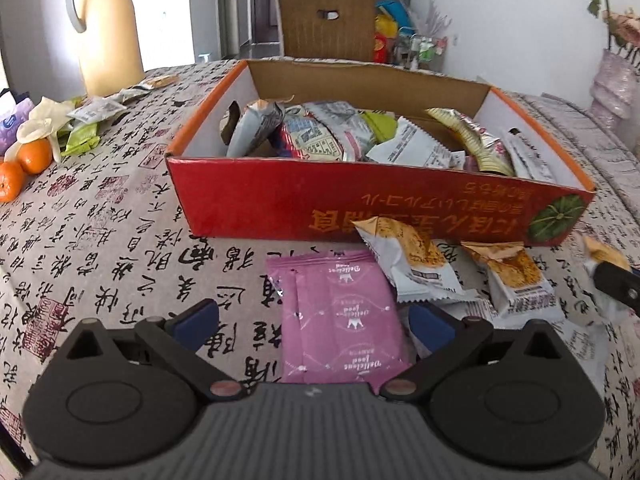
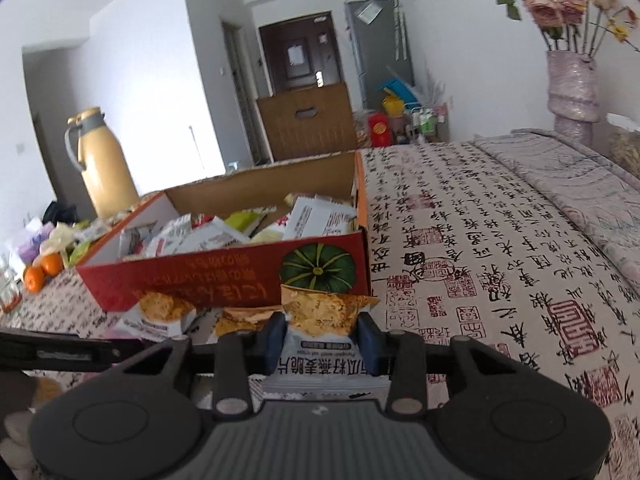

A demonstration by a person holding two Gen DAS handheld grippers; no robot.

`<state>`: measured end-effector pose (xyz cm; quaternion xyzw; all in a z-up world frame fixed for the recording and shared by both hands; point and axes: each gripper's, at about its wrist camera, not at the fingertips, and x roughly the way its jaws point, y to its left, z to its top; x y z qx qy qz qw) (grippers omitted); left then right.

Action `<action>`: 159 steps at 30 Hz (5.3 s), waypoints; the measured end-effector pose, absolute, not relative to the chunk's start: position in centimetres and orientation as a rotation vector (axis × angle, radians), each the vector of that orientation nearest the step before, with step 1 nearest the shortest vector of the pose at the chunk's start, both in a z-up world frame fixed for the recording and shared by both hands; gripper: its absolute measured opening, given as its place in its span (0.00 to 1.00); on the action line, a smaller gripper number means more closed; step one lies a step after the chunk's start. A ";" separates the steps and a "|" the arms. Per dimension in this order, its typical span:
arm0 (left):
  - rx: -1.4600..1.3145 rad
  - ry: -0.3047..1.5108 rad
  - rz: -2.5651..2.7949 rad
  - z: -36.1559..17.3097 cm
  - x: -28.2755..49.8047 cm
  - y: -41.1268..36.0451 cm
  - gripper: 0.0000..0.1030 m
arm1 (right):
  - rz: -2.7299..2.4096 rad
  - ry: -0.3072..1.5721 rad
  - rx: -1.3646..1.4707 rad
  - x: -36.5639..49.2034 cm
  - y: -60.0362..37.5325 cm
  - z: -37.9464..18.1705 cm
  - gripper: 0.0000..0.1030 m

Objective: Organize snacks
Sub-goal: 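Grasp the pink packet with the left tool while the right tool grasps a cookie sachet, then carry the pink packet and cookie sachet into the box and open both tools, then move both tools back over the remaining sachets beside the box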

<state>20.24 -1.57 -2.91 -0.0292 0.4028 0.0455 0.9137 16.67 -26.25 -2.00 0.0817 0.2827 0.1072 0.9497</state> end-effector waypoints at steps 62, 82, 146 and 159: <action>0.028 0.541 0.026 5.5 23.9 -0.1 0.61 | 0.225 0.436 0.071 20.3 -21.2 2.6 0.37; -0.024 0.587 0.010 1.6 29.0 0.3 0.61 | 0.185 0.443 0.073 28.2 -20.7 0.1 0.37; -0.070 0.578 0.001 1.5 18.0 -0.1 1.00 | 0.190 0.512 0.028 15.6 -22.5 -0.7 1.00; -0.066 0.628 0.008 -2.3 15.1 0.3 1.00 | 0.195 0.618 0.029 13.0 -22.7 -4.0 1.00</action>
